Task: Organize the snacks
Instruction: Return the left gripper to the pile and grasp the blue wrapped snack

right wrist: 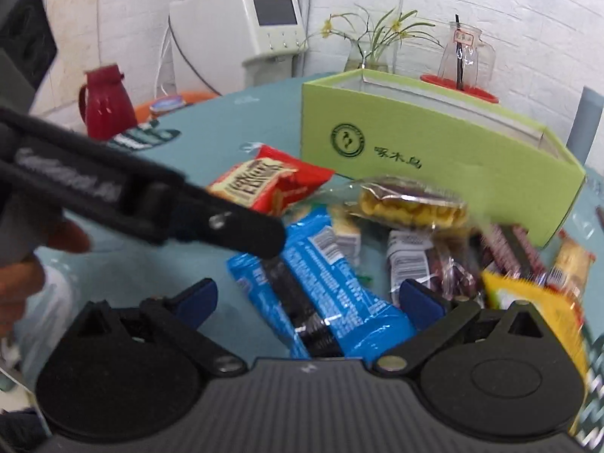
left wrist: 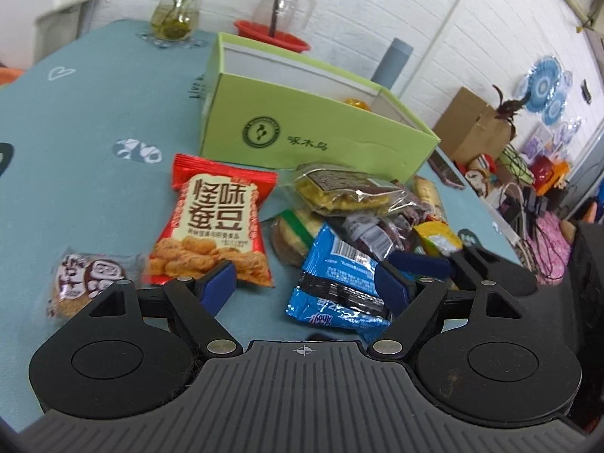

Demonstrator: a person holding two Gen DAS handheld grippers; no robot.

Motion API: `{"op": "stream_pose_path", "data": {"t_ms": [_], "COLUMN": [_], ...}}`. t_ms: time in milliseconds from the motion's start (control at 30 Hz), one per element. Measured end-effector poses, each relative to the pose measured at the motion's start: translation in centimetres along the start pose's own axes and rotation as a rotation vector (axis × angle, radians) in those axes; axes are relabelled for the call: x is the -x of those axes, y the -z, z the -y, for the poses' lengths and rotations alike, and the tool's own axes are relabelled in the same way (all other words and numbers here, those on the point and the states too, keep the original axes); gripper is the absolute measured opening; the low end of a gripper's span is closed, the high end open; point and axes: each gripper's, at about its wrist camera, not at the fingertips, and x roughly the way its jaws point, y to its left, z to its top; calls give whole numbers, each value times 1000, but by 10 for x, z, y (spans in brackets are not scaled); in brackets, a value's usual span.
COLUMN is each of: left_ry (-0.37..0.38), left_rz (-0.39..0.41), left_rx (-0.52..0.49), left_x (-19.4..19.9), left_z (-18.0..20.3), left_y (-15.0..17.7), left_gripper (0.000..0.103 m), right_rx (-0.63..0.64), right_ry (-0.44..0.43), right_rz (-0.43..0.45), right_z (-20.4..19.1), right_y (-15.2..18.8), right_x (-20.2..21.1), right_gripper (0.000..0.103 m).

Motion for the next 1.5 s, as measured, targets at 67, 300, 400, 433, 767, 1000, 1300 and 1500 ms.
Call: {"op": "stream_pose_path", "data": {"t_ms": [67, 300, 400, 433, 767, 1000, 1300, 1500], "left_ry": [-10, 13, 7, 7, 4, 20, 84, 97], "left_rz": [-7, -47, -54, -55, -64, -59, -60, -81], "left_rx": [-6, -8, -22, -26, -55, -53, -27, -17], "left_x": [0, -8, -11, -12, -16, -13, 2, -6], "left_z": [-1, 7, 13, 15, 20, 17, 11, 9], "left_y": [3, 15, 17, 18, 25, 27, 29, 29], "left_gripper": [68, 68, 68, 69, 70, 72, 73, 59], "right_rx": [-52, -146, -157, -163, -167, -78, -74, -99], "right_ry": [-35, -75, -33, -36, -28, 17, 28, 27], "right_rz": [-4, -15, -17, -15, 12, -28, -3, -15], "right_z": [-7, -25, -19, -17, -14, -27, -36, -32], "right_y": [8, 25, 24, 24, 29, 26, 20, 23], "right_x": [8, 20, 18, 17, 17, 14, 22, 16], "right_gripper": [102, 102, 102, 102, 102, 102, 102, 86]}}
